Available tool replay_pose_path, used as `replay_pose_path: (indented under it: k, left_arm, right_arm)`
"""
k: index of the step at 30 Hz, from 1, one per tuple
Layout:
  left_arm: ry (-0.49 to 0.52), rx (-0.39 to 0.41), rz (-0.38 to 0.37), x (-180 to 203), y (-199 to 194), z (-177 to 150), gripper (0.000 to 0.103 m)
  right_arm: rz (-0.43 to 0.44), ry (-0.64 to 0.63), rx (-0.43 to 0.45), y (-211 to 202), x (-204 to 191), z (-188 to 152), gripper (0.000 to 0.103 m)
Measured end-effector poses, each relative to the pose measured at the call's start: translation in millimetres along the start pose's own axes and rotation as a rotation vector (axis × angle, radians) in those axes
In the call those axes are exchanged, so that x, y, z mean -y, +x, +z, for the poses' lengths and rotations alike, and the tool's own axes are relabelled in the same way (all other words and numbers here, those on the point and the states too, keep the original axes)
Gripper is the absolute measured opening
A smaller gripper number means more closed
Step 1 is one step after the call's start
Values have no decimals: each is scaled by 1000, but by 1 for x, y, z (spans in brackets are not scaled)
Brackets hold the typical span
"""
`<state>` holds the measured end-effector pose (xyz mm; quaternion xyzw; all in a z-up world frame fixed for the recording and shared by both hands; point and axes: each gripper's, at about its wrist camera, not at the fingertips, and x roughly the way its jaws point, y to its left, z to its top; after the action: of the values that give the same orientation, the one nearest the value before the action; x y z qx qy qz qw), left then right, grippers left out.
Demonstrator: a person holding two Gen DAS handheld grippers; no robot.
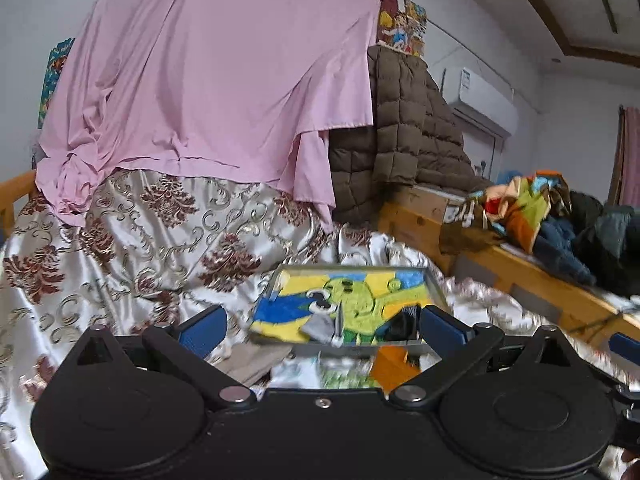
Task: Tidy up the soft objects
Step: 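Lift both tools away from the tray back toward the pile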
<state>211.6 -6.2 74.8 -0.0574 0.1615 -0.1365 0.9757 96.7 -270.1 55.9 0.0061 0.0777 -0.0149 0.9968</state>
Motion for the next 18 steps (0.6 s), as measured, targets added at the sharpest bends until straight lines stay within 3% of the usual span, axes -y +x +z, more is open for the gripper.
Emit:
replay_pose_path:
  k: [10,18]
  left_arm:
    - [114,-109,-13,-18,-29,-51,102]
    - [230,-243,-49,-20,-16,-87,102]
  right_arm:
    - [87,-58,-158,-19,-31,-43,103]
    - [127,-78,-310,-11,-44,-78,103]
